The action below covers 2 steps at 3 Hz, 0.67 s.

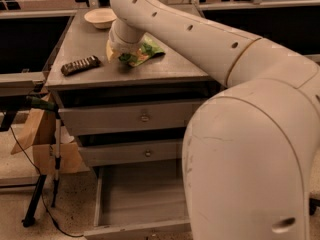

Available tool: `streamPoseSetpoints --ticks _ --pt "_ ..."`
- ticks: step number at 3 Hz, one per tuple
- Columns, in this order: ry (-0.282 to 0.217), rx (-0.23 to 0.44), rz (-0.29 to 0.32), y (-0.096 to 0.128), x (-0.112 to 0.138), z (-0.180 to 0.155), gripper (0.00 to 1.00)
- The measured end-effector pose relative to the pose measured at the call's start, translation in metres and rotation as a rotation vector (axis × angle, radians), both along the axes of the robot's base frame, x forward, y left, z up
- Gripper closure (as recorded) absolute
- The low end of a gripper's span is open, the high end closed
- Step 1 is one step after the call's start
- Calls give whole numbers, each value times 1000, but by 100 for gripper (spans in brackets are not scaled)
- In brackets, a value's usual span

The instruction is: Place green rice chip bag into bottom drawer

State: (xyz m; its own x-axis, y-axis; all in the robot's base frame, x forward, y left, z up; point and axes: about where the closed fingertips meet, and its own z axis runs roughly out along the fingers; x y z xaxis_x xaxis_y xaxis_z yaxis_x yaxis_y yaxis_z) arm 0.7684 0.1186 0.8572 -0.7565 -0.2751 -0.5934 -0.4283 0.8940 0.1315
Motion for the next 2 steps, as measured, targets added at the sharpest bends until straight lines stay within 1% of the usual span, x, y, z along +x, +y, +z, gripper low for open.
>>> streamPoseSetpoints --ticks 1,2 --pt "-65 -65 -3 -19 -15 24 100" --pt "-166 -123 -11 -53 -43 74 100"
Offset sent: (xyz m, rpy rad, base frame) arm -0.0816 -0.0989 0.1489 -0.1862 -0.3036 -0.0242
